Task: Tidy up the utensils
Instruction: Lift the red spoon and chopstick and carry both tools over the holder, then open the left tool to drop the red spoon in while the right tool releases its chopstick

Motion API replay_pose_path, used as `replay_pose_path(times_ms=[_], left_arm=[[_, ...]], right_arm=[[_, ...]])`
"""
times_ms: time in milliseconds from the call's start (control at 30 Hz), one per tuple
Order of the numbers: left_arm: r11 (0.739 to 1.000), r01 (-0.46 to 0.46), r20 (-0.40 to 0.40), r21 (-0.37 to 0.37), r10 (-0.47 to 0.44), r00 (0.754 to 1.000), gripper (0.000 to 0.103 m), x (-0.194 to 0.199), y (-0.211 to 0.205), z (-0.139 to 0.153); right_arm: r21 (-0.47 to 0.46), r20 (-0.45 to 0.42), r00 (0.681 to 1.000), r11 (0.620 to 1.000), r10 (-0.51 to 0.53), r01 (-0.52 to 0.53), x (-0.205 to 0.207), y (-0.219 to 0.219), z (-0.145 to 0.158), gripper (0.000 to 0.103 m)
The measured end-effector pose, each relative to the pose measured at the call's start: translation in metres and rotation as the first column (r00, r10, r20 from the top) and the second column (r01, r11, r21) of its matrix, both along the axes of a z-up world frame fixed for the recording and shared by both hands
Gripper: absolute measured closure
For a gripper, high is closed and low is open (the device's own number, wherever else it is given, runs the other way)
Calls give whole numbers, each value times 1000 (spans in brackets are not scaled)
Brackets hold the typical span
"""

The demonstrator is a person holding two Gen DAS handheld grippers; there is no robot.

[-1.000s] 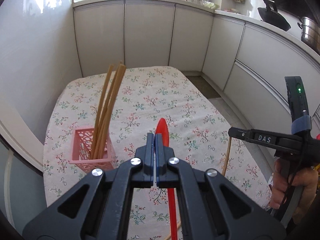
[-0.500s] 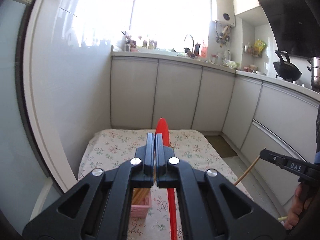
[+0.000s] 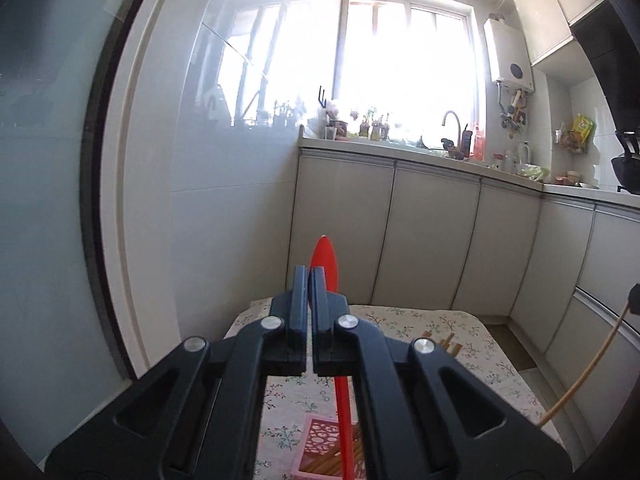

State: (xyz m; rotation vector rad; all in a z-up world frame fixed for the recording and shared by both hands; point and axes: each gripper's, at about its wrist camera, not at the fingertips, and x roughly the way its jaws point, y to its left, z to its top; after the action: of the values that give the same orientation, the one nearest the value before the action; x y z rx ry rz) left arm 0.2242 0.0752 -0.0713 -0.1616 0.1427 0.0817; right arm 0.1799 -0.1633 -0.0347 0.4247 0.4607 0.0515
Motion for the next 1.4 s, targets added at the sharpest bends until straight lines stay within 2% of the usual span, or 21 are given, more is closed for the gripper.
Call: replay_pose_path(times_ms=[267, 600, 733, 1133, 1233, 1300, 1400], left_arm=[[997, -73, 4, 11, 73, 997, 102, 15, 2, -18], [996, -82, -12, 47, 82, 997, 102, 19, 4, -32], [998, -54, -45, 36, 56, 997, 102, 22, 9, -37], [999, 6, -132, 32, -2, 991, 100, 29, 8, -42], [999, 27, -136, 35, -22, 990, 84, 26, 7, -40], [998, 38, -130, 44, -32, 991, 66, 25, 4, -37], [997, 54, -124, 52, -47, 991, 55, 21, 2, -32]], right_arm=[[37, 60, 998, 999, 19, -21, 3, 16, 15, 99], [92, 129, 988, 991, 81, -93, 25, 44, 9, 99], [89, 105, 991, 991, 88, -98, 40, 53, -8, 99], [122, -65, 992, 987, 112, -103, 77, 54, -63, 98], [139, -84, 988, 984, 128, -116, 81, 54, -69, 96], [144, -84, 987, 982, 139, -126, 81, 53, -69, 94], [156, -77, 984, 977, 158, -145, 80, 52, -67, 92]])
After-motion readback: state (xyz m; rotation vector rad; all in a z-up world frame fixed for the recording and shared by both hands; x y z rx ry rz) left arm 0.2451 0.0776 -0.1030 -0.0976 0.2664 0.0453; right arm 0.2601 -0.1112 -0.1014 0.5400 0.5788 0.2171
